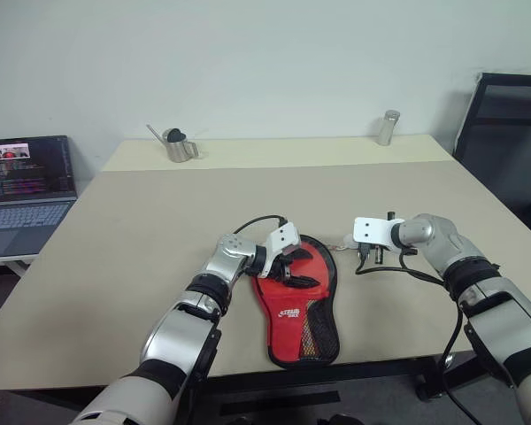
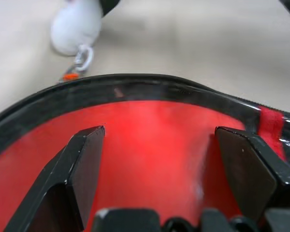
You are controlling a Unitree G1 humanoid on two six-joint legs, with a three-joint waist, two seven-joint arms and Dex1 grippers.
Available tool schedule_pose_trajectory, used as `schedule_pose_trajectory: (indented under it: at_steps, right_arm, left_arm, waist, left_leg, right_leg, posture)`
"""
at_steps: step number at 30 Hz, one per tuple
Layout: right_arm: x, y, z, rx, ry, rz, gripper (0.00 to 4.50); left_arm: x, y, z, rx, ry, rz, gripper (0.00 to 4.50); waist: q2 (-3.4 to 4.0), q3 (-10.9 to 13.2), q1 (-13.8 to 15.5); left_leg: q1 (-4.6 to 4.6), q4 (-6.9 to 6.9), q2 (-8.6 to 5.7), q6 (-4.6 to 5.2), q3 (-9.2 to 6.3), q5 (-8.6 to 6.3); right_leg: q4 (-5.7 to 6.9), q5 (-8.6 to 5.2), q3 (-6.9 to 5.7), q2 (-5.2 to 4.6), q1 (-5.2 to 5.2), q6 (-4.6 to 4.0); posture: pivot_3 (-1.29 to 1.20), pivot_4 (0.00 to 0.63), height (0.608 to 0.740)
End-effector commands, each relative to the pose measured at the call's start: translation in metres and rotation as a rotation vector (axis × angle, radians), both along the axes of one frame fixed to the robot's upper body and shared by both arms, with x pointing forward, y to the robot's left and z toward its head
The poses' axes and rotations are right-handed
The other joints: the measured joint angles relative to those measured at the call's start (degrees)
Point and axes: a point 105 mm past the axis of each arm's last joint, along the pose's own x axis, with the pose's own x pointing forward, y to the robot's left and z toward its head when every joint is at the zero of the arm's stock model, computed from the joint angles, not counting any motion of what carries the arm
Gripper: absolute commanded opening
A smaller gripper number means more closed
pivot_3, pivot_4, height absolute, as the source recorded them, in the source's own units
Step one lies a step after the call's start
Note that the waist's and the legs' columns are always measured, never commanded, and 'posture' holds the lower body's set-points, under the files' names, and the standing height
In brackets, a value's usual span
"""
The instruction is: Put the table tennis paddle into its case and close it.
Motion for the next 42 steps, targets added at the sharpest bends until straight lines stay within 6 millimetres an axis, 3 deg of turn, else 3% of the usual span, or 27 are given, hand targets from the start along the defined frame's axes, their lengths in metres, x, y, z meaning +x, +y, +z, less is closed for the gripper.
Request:
schedule_pose_trajectory:
  at_steps: [1, 6, 14, 23, 31, 42]
  right_arm:
    - [-0.003, -0.005, 0.018, 0.011, -0.030, 0.014, 0.04]
    - [-0.019, -0.025, 0.019, -0.019, -0.016, 0.004, 0.04]
    - [-0.075, -0.041, 0.031, -0.046, 0.058, 0.034, 0.04]
    - [-0.153, -0.010, 0.009, -0.028, 0.181, 0.104, 0.04]
    - [-0.219, -0.010, -0.008, -0.034, 0.318, 0.084, 0.04]
    - [-0.269, -0.001, -0.012, 0.050, 0.455, 0.029, 0.02]
  left_arm:
    - [-0.005, 0.004, -0.016, 0.038, 0.049, 0.005, 3.98]
    - [-0.017, 0.004, -0.033, 0.023, 0.136, -0.027, 3.98]
    - [-0.020, 0.001, -0.036, -0.016, 0.204, -0.010, 3.98]
    - [-0.022, -0.010, -0.038, 0.005, 0.196, -0.029, 3.98]
    - [-0.022, -0.023, -0.033, 0.008, 0.177, -0.055, 3.98]
    - [-0.022, -0.030, -0.033, 0.018, 0.162, -0.057, 3.98]
  waist:
    - [0.00, 0.00, -0.01]
    - [0.02, -0.01, 0.31]
    - [0.14, -0.08, 1.07]
    - [0.22, -0.24, 1.82]
    - [0.22, -0.49, 2.43]
    - [0.20, -0.67, 3.23]
  left_leg:
    - [0.02, 0.00, 0.00, 0.00, 0.00, 0.00]
    - [0.02, -0.02, -0.01, 0.00, -0.03, 0.00]
    - [0.14, 0.00, -0.02, 0.00, -0.05, -0.01]
    - [0.15, 0.02, -0.03, 0.00, -0.08, -0.03]
    - [0.03, 0.03, -0.11, 0.05, -0.19, -0.08]
    - [-0.06, 0.07, -0.16, 0.09, -0.41, -0.11]
  right_leg:
    - [0.00, -0.01, 0.00, 0.00, 0.01, 0.02]
    - [-0.03, -0.01, -0.02, -0.01, 0.03, 0.01]
    - [-0.06, -0.03, -0.03, -0.05, 0.17, 0.03]
    - [-0.14, -0.05, -0.09, -0.07, 0.20, 0.03]
    - [-0.25, -0.10, -0.19, -0.16, 0.21, 0.06]
    - [-0.33, -0.13, -0.36, -0.22, 0.28, 0.09]
  posture:
    - [0.00, 0.150, 0.740]
    - [0.00, 0.150, 0.740]
    - [0.00, 0.150, 0.740]
    - [0.00, 0.150, 0.740]
    - [0.00, 0.150, 0.740]
    - [0.00, 0.150, 0.740]
